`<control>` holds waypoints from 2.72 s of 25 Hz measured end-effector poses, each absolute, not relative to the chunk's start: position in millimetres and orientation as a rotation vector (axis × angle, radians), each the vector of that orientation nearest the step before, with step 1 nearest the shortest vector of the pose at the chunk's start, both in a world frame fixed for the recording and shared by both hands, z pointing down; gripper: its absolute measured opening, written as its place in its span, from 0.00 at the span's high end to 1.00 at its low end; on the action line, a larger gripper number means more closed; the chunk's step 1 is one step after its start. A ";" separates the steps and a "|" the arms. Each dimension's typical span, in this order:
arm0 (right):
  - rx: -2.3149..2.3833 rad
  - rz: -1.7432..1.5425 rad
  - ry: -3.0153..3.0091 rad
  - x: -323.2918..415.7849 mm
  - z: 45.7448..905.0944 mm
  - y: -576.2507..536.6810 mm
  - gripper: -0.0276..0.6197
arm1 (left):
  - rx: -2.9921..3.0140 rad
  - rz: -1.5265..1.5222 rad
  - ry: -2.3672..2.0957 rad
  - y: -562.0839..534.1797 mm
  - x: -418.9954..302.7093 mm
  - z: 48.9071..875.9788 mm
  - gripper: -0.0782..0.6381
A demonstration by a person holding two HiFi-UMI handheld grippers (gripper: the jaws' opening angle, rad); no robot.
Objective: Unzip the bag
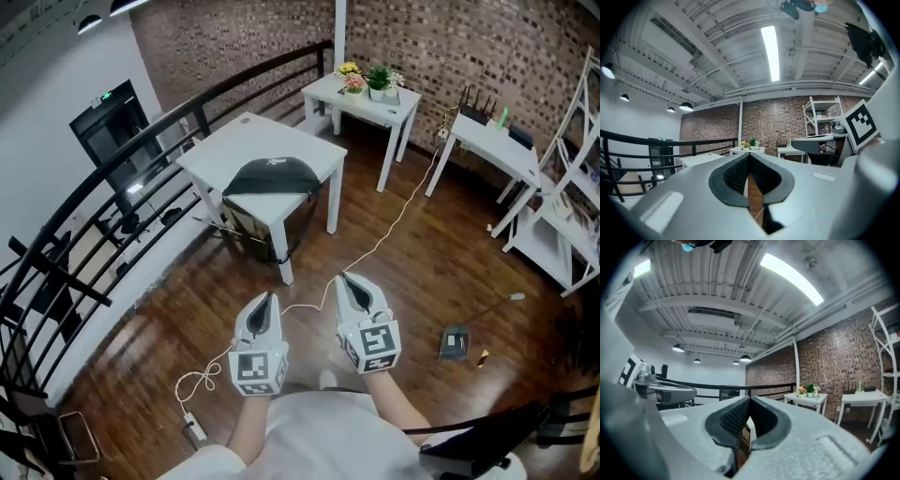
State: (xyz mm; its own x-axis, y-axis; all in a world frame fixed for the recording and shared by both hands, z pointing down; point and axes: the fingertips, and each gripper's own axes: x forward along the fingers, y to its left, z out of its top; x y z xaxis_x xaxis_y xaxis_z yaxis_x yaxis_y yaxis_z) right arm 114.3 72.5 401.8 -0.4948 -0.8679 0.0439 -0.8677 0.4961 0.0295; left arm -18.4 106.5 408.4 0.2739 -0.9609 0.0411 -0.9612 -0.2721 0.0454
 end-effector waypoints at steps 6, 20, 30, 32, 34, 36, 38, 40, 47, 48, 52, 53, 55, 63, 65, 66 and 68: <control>1.458 0.153 -2.653 98.7 440.7 0.4 0.97 | 2.406 0.061 -1.849 28.8 -24.2 424.6 0.87; 1.695 0.049 -2.558 42.8 445.2 -250.5 0.97 | 2.541 0.051 -1.668 -234.7 -93.8 431.3 0.87; 1.676 0.307 -2.288 71.3 554.7 -329.6 0.97 | 2.519 0.250 -1.425 -335.8 -75.6 512.1 0.87; 1.607 0.340 -2.245 75.4 589.5 -350.9 0.97 | 2.481 0.292 -1.409 -352.2 -69.6 531.0 0.87; 1.538 0.361 -2.208 78.8 623.5 -373.4 0.97 | 2.446 0.317 -1.395 -366.9 -62.6 548.0 0.87; 1.465 0.365 -2.172 80.1 659.0 -393.6 0.97 | 2.410 0.350 -1.381 -378.8 -55.6 570.0 0.87; 1.394 0.385 -2.136 78.7 696.3 -409.0 0.86 | 2.370 0.403 -1.380 -387.8 -51.5 596.3 0.87; 1.339 0.410 -2.103 77.0 729.8 -421.5 0.82 | 2.330 0.447 -1.371 -393.6 -47.4 621.1 0.87; 1.242 0.402 -2.065 74.2 802.8 -458.1 0.78 | 2.264 0.547 -1.256 -383.4 -25.7 672.2 0.82; 1.241 0.391 -2.075 73.0 804.7 -464.0 0.78 | 2.258 0.562 -1.245 -382.1 -25.0 677.0 0.81; 1.162 0.392 -2.129 62.5 804.0 -468.2 0.86 | 2.243 0.613 -1.215 -380.2 -23.7 693.3 0.77; 1.142 0.411 -2.142 61.2 800.8 -466.1 0.87 | 2.246 0.620 -1.215 -382.2 -23.2 696.1 0.77; 1.126 0.465 -2.170 62.4 787.1 -462.8 0.89 | 2.254 0.632 -1.212 -389.0 -19.2 701.1 0.77; 1.011 0.536 -2.213 53.3 717.6 -440.8 0.90 | 2.278 0.604 -1.207 -419.8 11.6 703.0 0.71; 0.994 0.536 -2.212 52.1 708.0 -436.2 0.90 | 2.263 0.594 -1.236 -427.5 15.1 703.4 0.71; 0.991 0.536 -2.210 51.6 704.6 -434.4 0.90 | 2.254 0.591 -1.250 -430.8 16.0 704.0 0.71; 0.991 0.534 -2.208 50.7 699.6 -432.7 0.90 | 2.236 0.585 -1.273 -435.5 17.5 704.9 0.71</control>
